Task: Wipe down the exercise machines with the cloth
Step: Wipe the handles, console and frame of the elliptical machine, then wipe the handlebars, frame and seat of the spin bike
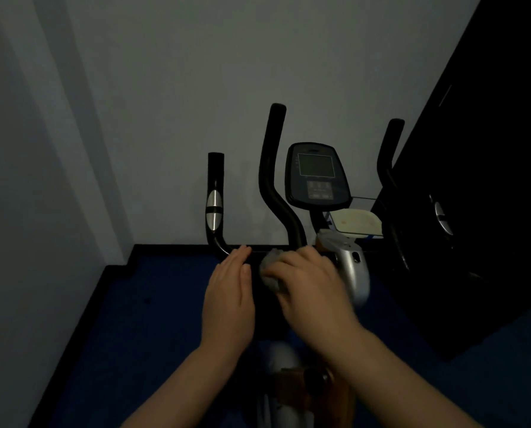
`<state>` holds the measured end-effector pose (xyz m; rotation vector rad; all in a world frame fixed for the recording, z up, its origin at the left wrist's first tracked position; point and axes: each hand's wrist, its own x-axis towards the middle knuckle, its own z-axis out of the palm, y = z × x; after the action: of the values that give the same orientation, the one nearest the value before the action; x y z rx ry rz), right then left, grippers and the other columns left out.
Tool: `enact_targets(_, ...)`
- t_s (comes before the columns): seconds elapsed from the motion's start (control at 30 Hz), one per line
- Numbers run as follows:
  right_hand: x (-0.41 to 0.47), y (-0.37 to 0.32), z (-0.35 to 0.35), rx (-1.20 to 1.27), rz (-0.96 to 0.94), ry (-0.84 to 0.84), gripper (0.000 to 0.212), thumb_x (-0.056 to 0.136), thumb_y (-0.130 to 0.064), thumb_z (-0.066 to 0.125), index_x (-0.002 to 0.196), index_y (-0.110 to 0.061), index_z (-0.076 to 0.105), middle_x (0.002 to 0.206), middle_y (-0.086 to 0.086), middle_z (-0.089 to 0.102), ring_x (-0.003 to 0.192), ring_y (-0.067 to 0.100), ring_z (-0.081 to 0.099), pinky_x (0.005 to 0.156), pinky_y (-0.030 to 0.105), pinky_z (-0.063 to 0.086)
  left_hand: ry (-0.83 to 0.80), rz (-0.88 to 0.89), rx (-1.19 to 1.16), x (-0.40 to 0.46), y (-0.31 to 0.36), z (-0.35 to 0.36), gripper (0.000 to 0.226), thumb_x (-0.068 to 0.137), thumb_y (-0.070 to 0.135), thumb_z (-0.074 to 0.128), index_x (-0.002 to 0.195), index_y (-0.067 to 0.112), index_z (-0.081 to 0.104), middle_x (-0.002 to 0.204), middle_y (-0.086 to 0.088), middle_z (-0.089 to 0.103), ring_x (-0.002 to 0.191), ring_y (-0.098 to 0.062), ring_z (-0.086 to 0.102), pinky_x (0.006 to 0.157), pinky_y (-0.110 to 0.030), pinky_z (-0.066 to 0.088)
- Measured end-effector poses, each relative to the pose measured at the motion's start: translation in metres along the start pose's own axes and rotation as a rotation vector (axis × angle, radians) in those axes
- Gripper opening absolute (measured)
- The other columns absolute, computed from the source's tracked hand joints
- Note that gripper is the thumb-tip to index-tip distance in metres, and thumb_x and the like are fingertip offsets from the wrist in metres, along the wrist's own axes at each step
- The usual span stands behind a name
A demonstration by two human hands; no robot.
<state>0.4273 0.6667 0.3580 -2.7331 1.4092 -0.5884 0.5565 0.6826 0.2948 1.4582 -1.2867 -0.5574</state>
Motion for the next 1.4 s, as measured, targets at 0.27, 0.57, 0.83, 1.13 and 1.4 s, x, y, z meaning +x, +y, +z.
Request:
enact_targets(0.27, -0.033, 0.028, 0.022, 0.329, -0.072, 0.014, 0.050, 0.081, -0.007, 0.055, 0.128, -0.024, 0.061, 0.135, -0.012, 0.055, 0.132, -0.002, 0.037, 0.110, 0.006, 0.019, -0.028, -0.012, -0.012, -0.002, 0.000, -0.002, 0.042, 0.099, 0.037, 0.028, 0.137, 0.029, 0.045, 0.138, 0.012, 0.048, 0.129, -0.002, 0.041, 0.110, -0.025, 0.031)
enact_targets(0.57, -0.029, 0.002, 0.017, 0.677, 0.298, 0.146, 0.023, 0.090, -0.043, 0.059, 0.108, -0.033, 0.069, 0.110, -0.037, 0.051, 0.105, -0.017, 0.050, 0.083, 0.002, 0.037, 0.011, 0.022, -0.012, -0.001, -0.005, 0.001, 0.039, 0.102, 0.038, 0.029, 0.132, 0.028, 0.052, 0.133, 0.005, 0.056, 0.126, -0.008, 0.048, 0.107, -0.036, 0.040)
enact_targets(0.83, -0.010, 0.002, 0.027, 0.592, 0.421, 0.127, 0.029, 0.099, -0.030, 0.050, 0.126, -0.037, 0.059, 0.123, -0.014, 0.059, 0.104, -0.004, 0.055, 0.082, 0.006, 0.042, 0.036, 0.095, 0.080, 0.003, -0.010, 0.001, 0.037, 0.098, 0.037, 0.026, 0.126, 0.035, 0.051, 0.132, 0.009, 0.056, 0.125, -0.004, 0.047, 0.106, -0.033, 0.040)
enact_targets(1.13, -0.039, -0.011, 0.041, 0.521, 0.434, 0.319, 0.034, 0.099, -0.022, 0.052, 0.132, -0.025, 0.057, 0.126, -0.013, 0.055, 0.110, -0.010, 0.044, 0.088, -0.003, 0.033, 0.015, 0.126, 0.096, 0.005, -0.012, 0.001, 0.042, 0.100, 0.029, 0.028, 0.129, 0.021, 0.056, 0.129, 0.011, 0.054, 0.126, -0.004, 0.046, 0.105, -0.024, 0.035)
enact_targets(1.4, -0.075, -0.034, 0.052, 0.550, 0.539, 0.441, 0.040, 0.097, -0.026, 0.053, 0.135, -0.035, 0.048, 0.132, -0.013, 0.054, 0.118, -0.006, 0.049, 0.094, 0.003, 0.036, -0.149, 0.126, 0.078, 0.007, -0.014, -0.008, 0.043, 0.101, 0.034, 0.026, 0.131, 0.021, 0.055, 0.135, 0.003, 0.055, 0.126, -0.009, 0.047, 0.107, -0.040, 0.040)
